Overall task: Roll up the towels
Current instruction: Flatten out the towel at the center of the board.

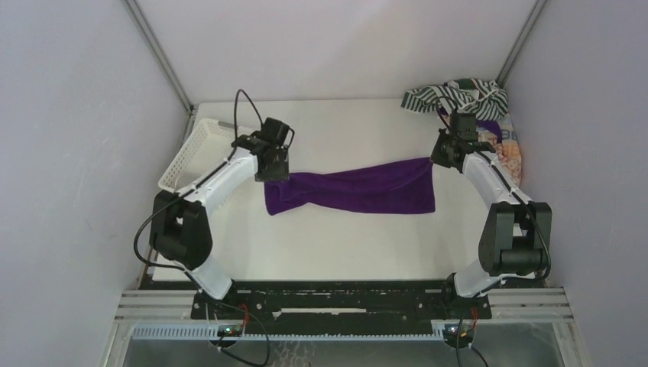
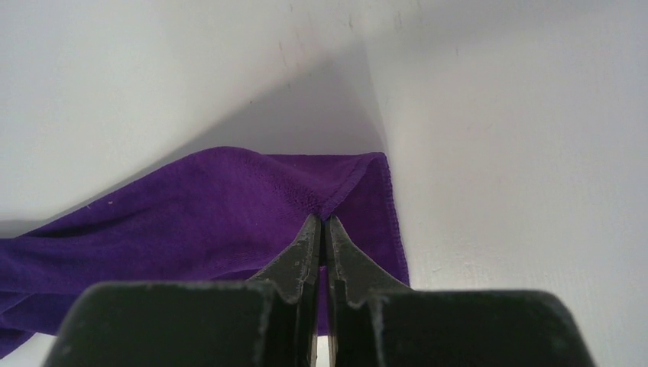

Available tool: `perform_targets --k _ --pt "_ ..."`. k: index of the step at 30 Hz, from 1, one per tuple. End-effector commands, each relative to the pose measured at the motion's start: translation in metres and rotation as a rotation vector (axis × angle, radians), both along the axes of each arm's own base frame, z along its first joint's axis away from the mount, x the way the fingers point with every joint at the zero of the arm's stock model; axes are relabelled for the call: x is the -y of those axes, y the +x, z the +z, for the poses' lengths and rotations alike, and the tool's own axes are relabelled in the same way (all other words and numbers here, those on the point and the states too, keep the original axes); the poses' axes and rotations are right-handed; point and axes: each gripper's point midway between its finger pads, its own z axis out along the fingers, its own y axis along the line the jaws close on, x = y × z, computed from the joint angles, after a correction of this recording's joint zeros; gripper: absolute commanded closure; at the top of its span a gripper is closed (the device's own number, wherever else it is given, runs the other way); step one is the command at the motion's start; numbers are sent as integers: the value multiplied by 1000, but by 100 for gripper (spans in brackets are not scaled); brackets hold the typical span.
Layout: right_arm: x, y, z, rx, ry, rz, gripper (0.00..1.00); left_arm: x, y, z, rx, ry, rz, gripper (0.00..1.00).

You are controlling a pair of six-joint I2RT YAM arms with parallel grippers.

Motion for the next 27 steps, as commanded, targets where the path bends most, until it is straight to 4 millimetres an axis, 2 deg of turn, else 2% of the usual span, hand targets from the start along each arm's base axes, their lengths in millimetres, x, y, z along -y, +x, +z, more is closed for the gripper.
perform_targets --k 1,5,12,18,23,27 --pt "-6 15 25 79 33 20 100 30 -16 -22 -23 -182 3 46" --pt "-7 11 20 57 29 30 100 37 -18 -39 -6 -268 69 48" --pt "-9 6 12 44 41 38 100 33 -2 -52 2 -302 139 64" --pt "-10 4 11 43 40 43 100 16 4 -65 0 -247 211 64" --pt "-10 5 9 39 43 45 100 12 6 -71 -6 -221 218 64" --pt "-10 5 7 35 44 45 100 19 10 -75 -22 -244 199 64"
